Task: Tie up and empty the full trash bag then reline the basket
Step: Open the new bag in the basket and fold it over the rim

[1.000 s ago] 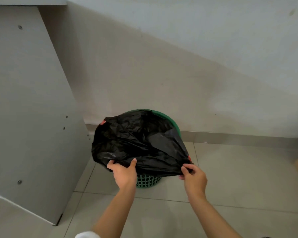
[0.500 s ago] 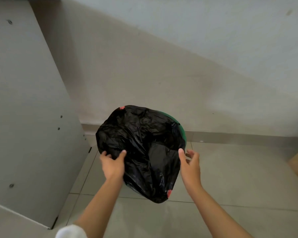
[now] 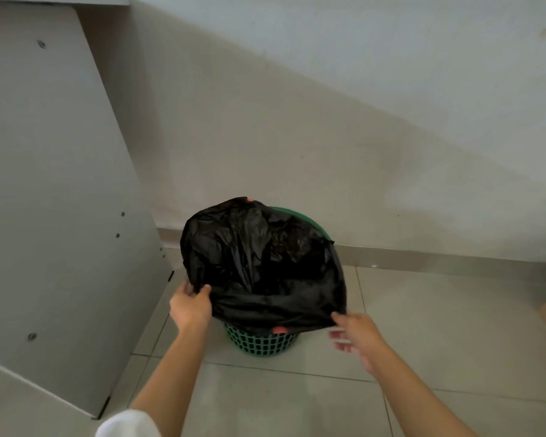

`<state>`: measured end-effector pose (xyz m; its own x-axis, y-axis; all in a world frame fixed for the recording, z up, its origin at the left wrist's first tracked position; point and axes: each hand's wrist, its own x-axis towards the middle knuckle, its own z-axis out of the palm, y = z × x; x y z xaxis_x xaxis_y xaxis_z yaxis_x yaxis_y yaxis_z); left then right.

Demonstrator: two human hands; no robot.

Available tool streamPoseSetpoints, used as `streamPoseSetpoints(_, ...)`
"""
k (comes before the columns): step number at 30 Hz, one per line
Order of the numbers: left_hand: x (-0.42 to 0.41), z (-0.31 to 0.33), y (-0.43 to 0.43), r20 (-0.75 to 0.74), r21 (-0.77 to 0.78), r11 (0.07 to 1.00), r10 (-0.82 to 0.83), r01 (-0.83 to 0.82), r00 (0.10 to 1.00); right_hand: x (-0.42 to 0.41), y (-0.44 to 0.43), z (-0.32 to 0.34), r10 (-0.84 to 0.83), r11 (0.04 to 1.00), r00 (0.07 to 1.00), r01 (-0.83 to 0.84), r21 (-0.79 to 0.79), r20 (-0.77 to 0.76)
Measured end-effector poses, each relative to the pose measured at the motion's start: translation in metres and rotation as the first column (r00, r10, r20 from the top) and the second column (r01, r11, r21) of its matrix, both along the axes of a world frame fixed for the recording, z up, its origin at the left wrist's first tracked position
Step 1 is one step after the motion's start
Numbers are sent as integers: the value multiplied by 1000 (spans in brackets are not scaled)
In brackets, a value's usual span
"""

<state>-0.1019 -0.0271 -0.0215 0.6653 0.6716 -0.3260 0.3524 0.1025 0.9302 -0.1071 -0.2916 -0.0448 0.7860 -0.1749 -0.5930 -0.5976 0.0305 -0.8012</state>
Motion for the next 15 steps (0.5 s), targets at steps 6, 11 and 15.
streamPoseSetpoints(6,-26,4,-55,39,72,997,-42,39,998,-18,33,-3,274,959,960,-277,-53,-61)
streamPoseSetpoints(11,-17,-6,-44,-41,121,987,-106,110,994,-15,39,11,-220,965,943,247,-85,251)
streamPoseSetpoints(15,-6,-3,-5,-47,198,949,-241,246,969,-2,42,32,-55,936,908,191,-296,414)
